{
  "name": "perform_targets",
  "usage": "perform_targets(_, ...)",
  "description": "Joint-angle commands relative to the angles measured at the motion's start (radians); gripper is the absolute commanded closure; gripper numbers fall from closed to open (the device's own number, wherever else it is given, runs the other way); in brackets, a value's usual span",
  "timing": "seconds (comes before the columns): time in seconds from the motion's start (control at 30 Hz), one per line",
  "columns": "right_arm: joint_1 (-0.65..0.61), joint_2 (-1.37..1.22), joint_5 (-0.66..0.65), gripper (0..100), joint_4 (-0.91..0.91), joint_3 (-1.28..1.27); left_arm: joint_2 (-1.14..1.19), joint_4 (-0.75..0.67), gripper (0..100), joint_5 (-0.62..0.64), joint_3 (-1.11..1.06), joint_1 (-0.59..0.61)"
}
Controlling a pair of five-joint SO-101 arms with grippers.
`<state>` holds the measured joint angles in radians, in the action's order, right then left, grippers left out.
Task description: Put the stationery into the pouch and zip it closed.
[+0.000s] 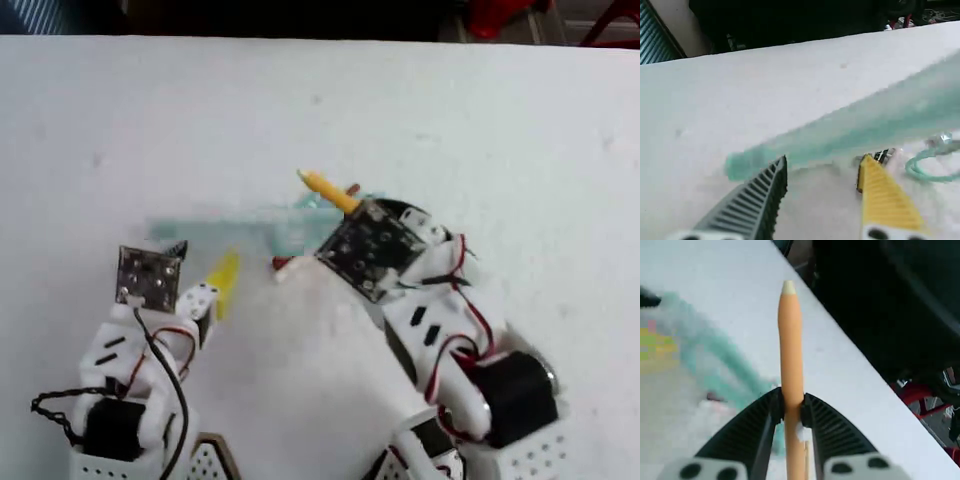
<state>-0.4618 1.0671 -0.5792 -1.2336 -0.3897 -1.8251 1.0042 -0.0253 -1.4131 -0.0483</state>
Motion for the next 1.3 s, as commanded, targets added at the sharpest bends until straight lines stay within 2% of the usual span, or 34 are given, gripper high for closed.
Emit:
perform_targets(0.0, -0.065, 0.016, 0.077, 98.1, 0.039, 0.157, -0.004, 0.014, 75, 0.006, 0.058, -0.025)
perform_targets(0.23, -0.211, -0.039, 0.204, 98.1, 0.09, 0.417, -0.004, 0.009, 75, 0.003, 0.055, -0.024)
perform_targets(0.4, -0.226, -0.139, 0.229, 98.1, 0.079, 0.45, -0.004, 0.009, 75, 0.006, 0.054, -0.024)
perform_targets(0.5, -0.243, -0.177, 0.29, 98.1, 0.091, 0.453, -0.004, 0.009, 75, 0.008, 0.054, -0.024)
perform_targets(0.67, -0.229, -0.2, 0.296, 98.1, 0.05, 0.448, -0.004, 0.015, 75, 0.0, 0.054, -0.025)
perform_targets(0.73, -0.203, -0.196, 0.296, 98.1, 0.007, 0.453, -0.004, 0.025, 75, -0.055, 0.054, -0.031)
perform_targets(0.87, -0.139, -0.124, 0.298, 98.1, -0.068, 0.448, -0.004, 0.061, 75, -0.258, 0.054, -0.059)
perform_targets(0.97, -0.079, -0.076, 0.296, 98.1, -0.133, 0.448, -0.004, 0.126, 75, -0.374, 0.054, -0.142)
perform_targets(1.1, 0.065, -0.074, 0.272, 98.1, -0.232, 0.396, -0.004, 0.175, 76, -0.393, 0.054, -0.255)
perform_targets(1.2, 0.237, -0.108, 0.184, 98.1, -0.257, 0.229, -0.004, 0.173, 76, -0.393, 0.054, -0.245)
perform_targets(1.27, 0.371, -0.156, 0.114, 98.1, -0.202, 0.068, -0.004, 0.173, 76, -0.381, 0.054, -0.228)
